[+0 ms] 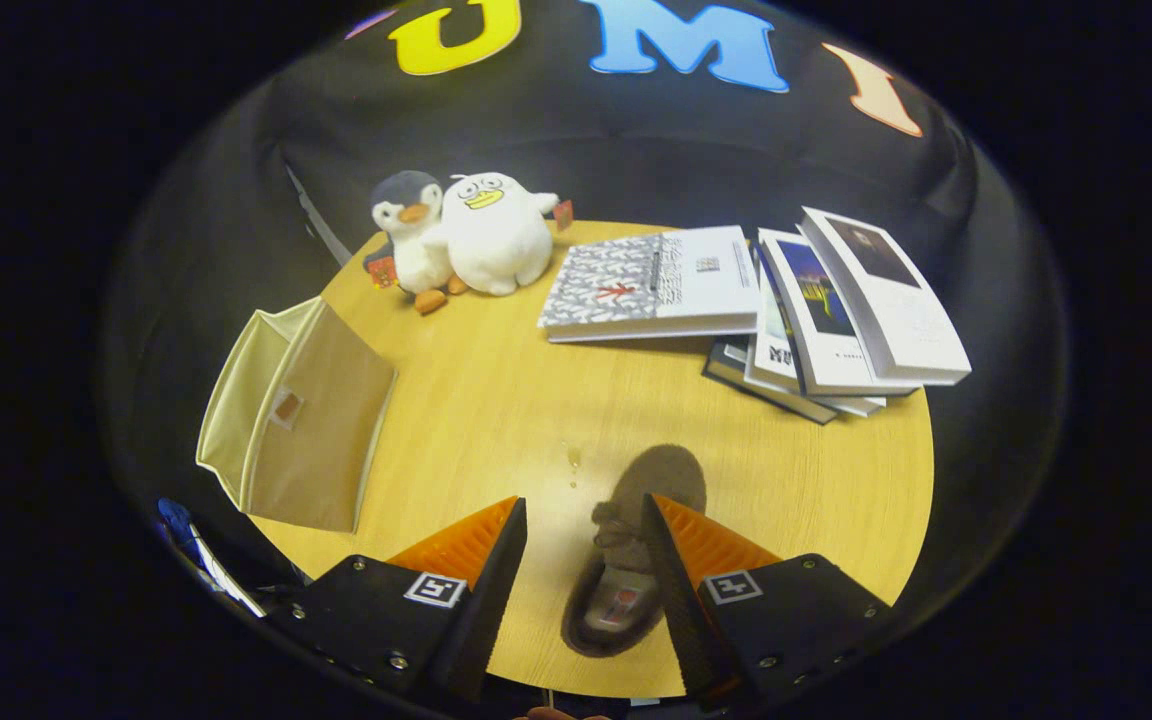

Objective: Open the storage box then place both shoes into the box .Put the left shoe in first, then the right shoe, with the right side of both shoes facing outward in a uniform manner.

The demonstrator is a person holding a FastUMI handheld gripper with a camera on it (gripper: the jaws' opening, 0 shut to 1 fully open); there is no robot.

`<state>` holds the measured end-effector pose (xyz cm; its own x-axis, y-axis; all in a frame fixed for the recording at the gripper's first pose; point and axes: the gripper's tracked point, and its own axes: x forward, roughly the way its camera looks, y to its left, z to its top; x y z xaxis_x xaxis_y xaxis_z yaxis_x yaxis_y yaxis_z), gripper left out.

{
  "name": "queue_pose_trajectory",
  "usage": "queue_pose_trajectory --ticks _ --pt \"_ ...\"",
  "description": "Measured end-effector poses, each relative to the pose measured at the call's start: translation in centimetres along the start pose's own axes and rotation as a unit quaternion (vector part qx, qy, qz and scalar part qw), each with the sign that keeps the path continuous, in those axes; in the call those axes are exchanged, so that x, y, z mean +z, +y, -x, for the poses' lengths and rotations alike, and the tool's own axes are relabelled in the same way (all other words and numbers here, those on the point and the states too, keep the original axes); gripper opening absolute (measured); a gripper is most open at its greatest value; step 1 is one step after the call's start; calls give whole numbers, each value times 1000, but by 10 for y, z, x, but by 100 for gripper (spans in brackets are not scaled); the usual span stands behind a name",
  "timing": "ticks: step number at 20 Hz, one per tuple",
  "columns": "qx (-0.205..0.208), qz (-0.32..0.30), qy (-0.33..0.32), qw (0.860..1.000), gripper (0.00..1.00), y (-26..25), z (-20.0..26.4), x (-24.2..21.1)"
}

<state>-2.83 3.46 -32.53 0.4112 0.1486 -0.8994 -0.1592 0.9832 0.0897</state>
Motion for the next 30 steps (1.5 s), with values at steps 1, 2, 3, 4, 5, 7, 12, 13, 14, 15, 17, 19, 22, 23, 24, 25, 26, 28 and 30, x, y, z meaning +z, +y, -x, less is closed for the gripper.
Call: queue_pose_trajectory --ticks 1,2,3,4,5,7,12,13,14,15,17,19,22,23,24,25,26,28,30 --pt "-6 -4 8 1000 72 -8 -2 -9" --pt "-7 -8 17 1000 72 -13 -4 -19" --pt "-11 -13 26 1000 72 -19 -6 -29" --pt "-11 -19 35 999 72 -24 -9 -38" --pt "-12 -24 44 999 72 -28 -12 -46" --pt "-15 -31 58 998 72 -37 -18 -59" --pt "-19 -55 82 995 72 -55 -51 -78" --pt "-19 -62 86 994 72 -58 -57 -81" --pt "-21 -72 92 993 72 -61 -63 -84" --pt "-17 -80 92 992 72 -62 -69 -85" --pt "-10 -82 92 992 67 -64 -73 -87" --pt "0 -103 93 990 26 -62 -76 -86" --pt "23 -135 87 987 0 -53 -66 -78" --pt "35 -139 85 986 0 -47 -59 -73" --pt "48 -146 82 985 0 -38 -50 -66" --pt "63 -141 79 985 0 -27 -41 -55" --pt "74 -134 71 986 0 -17 -29 -42" --pt "96 -107 49 988 0 13 -5 -14" --pt "115 -81 29 990 0 40 13 19"
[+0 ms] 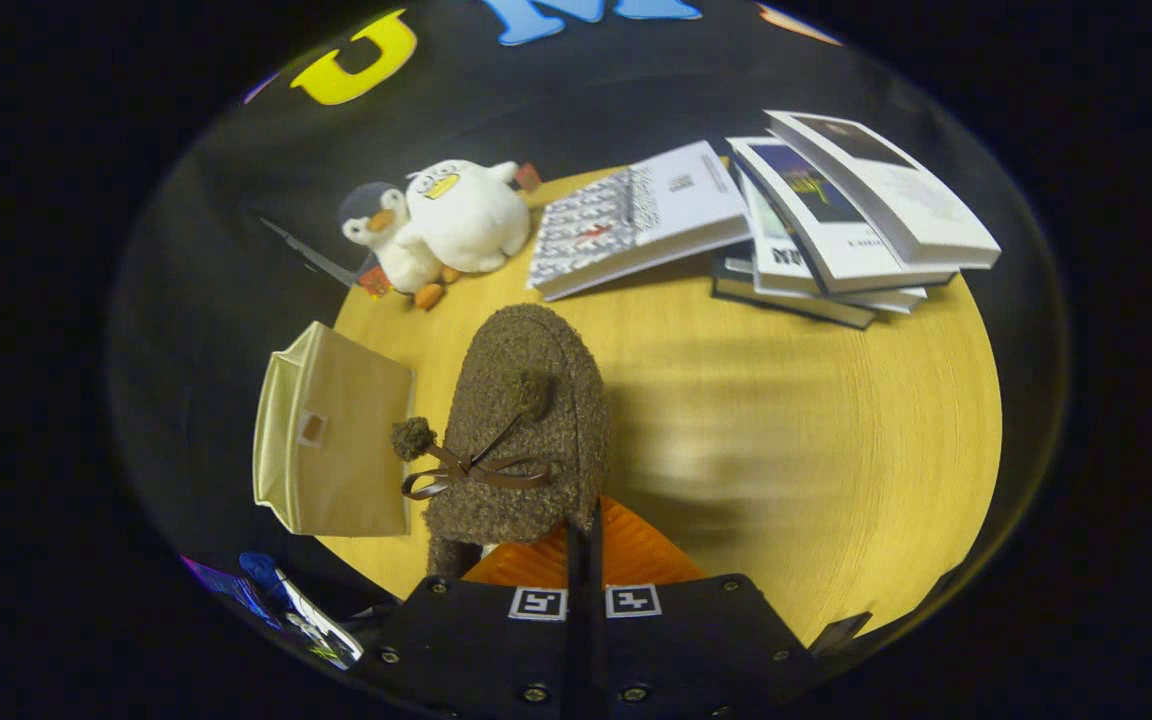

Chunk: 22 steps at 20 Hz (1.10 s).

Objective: Open the storage box then place both shoes into the box .Put the left shoe in first, then the right shoe, with the right side of both shoes facing outward in a uniform manner.

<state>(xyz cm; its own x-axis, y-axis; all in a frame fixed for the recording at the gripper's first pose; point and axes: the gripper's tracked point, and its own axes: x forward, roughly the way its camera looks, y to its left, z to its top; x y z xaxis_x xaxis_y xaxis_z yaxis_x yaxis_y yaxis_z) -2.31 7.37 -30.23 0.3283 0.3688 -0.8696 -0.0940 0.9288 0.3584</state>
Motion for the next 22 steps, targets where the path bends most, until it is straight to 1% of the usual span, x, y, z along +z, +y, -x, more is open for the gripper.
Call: queue_pose_trajectory --ticks 3,7,11,14,16,18,22 --pt "14 43 -20 999 0 50 10 32" --pt "47 90 -24 995 0 121 12 58" --pt "86 133 -14 987 0 196 -5 66" --pt "107 160 6 981 0 245 -21 61" --pt "111 173 19 978 0 277 -32 55" --pt "106 190 31 976 0 297 -51 48" --pt "87 218 62 970 0 319 -89 26"
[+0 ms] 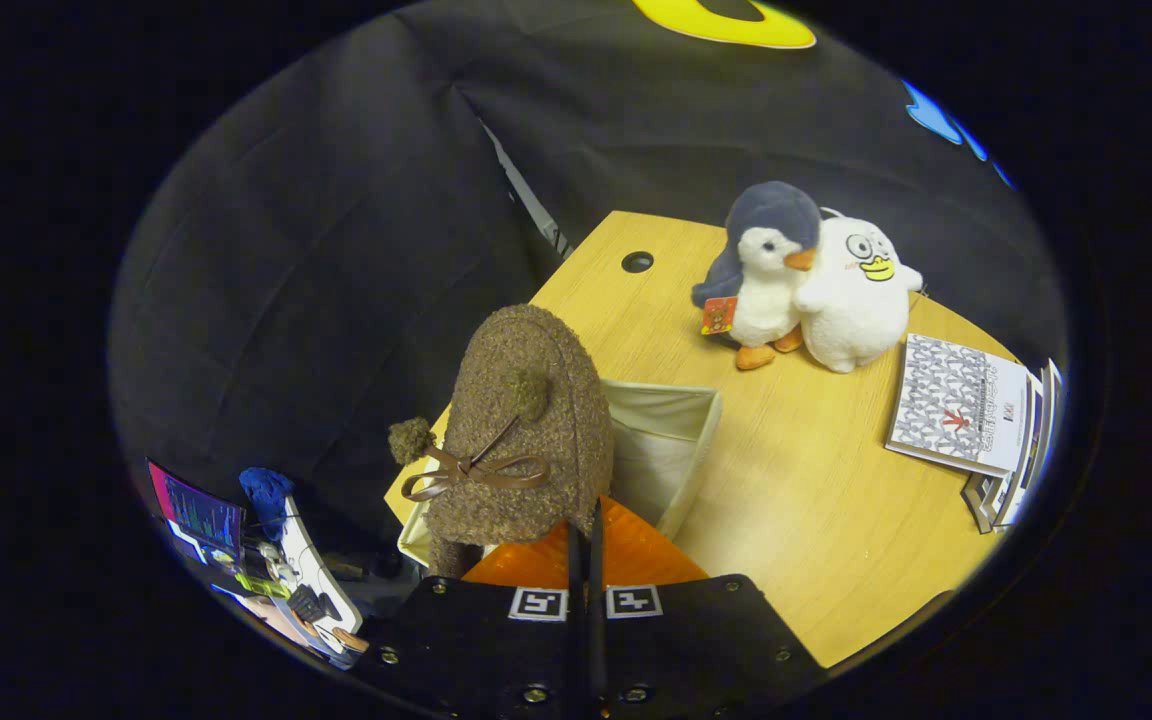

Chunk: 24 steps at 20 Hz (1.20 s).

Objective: Open the storage box then place both shoes into the box .Put the left shoe in first, then the right shoe, with the right side of both shoes facing outward in a uniform manner.

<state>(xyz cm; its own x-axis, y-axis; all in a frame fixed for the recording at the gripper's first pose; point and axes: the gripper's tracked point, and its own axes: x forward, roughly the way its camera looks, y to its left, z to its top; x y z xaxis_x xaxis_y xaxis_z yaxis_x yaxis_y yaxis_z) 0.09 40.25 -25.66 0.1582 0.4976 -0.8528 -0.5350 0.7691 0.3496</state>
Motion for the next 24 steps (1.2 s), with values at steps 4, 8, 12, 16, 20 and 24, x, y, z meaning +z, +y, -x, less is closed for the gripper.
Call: queue_pose_trajectory --ticks 4,8,12,16,20,24 --pt "-27 18 38 999 0 6 -41 -15" --pt "-47 20 70 996 0 -3 -74 -30" --pt "-60 22 84 994 0 -10 -95 -38" --pt "-42 29 57 997 17 -1 -89 -30" --pt "-37 32 5 999 81 9 -63 -17" --pt "-47 30 -100 993 98 4 -14 16"
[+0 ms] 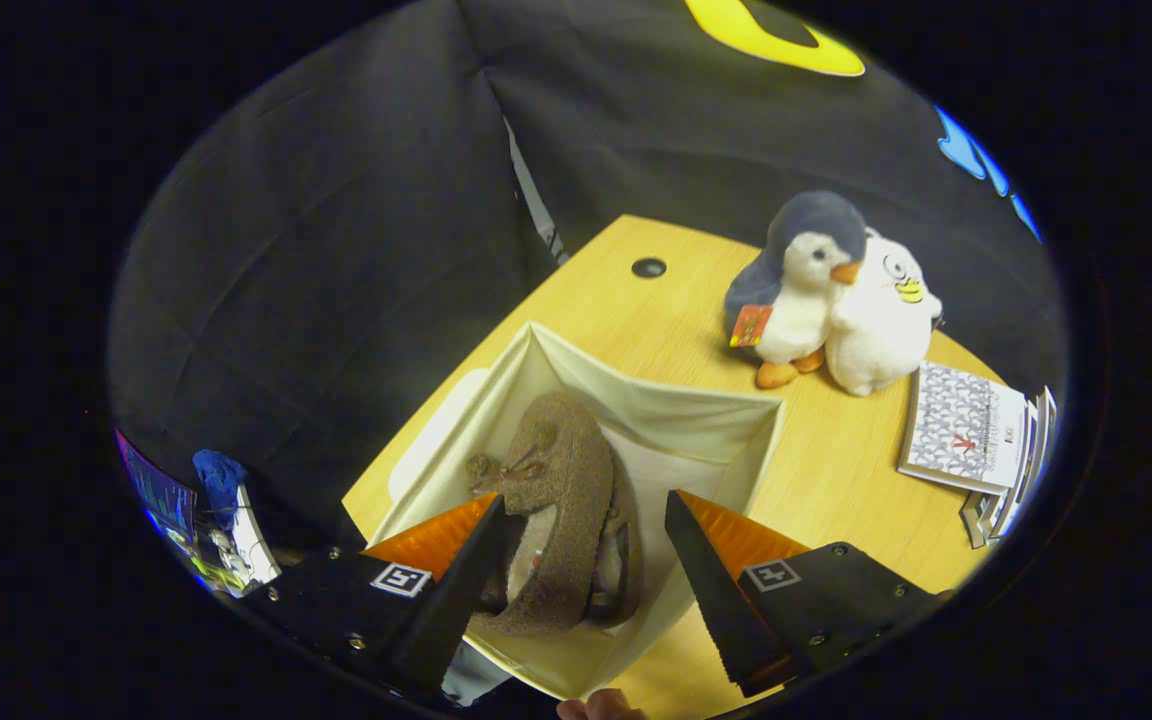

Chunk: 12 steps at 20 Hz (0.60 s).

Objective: Open the storage box then place both shoes into the box .Put the left shoe in first, then the right shoe, with the right side of both shoes facing outward in a uniform manner.

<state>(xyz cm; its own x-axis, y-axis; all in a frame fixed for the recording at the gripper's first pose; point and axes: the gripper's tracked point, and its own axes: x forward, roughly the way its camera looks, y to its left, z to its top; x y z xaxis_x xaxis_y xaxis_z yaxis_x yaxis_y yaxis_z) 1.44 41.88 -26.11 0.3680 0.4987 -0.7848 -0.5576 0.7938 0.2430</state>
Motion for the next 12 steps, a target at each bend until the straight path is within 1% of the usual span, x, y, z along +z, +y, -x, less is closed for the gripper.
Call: queue_pose_trajectory --ticks 2,5,9,12 --pt "-7 -8 -53 999 98 -9 26 22" --pt "-22 -26 -101 994 98 -29 64 41" --pt "-57 -45 -163 984 98 -65 115 59" --pt "-87 -60 -211 972 98 -99 152 71"
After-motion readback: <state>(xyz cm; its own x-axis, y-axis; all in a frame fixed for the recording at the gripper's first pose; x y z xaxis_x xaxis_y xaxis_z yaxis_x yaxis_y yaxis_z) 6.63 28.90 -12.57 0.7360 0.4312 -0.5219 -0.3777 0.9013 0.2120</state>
